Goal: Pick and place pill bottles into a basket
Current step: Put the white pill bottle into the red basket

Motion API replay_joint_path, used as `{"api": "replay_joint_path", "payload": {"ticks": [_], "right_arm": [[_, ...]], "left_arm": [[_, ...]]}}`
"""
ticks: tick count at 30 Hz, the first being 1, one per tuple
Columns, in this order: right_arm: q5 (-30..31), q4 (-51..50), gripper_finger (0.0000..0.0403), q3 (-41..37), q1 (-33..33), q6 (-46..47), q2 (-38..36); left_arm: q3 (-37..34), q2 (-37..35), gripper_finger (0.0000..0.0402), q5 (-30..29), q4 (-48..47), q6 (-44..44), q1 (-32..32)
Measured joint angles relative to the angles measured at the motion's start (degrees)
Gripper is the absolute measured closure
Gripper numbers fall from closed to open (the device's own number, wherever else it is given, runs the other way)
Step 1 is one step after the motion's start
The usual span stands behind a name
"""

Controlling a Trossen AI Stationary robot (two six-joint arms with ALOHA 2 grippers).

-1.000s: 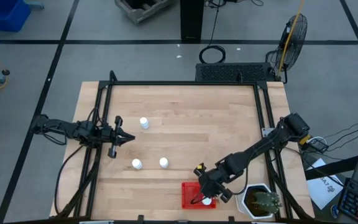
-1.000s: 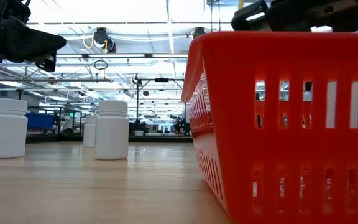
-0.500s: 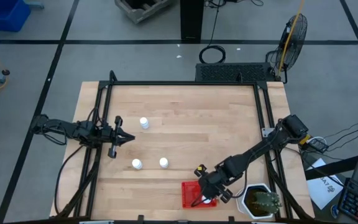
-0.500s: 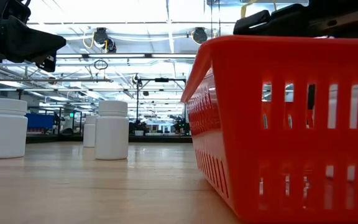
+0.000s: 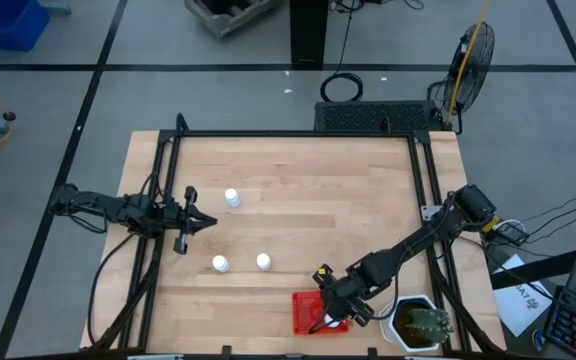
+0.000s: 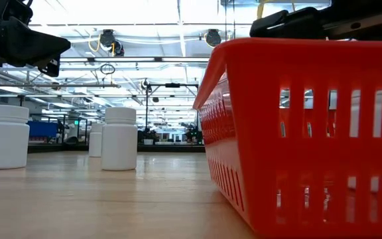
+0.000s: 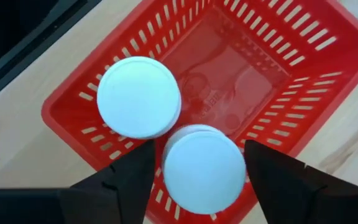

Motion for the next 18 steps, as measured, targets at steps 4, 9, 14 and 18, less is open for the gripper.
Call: {"api": "replay_joint_path", "payload": {"ticks": [4, 9, 14, 18], "right_arm": [[0.0, 0.1, 0.0165, 0.0, 0.1, 0.0, -1.5], [0.6, 0.0, 0.0169, 0.0, 0.0, 0.0, -4.7], [8.6, 0.6, 0.0169, 0.0, -0.6, 0.0, -8.7], [14.1, 0.9, 0.0181, 0.1, -2.5, 0.7, -12.9]], "left_arm": [[0.0, 0.0, 0.0371, 0.0, 0.0, 0.0, 0.0], [0.0, 0.0, 0.0371, 0.0, 0.0, 0.0, 0.0], [0.0, 0.0, 0.0371, 0.0, 0.0, 0.0, 0.0], [0.0, 0.0, 0.0371, 0.0, 0.0, 0.0, 0.0]]}}
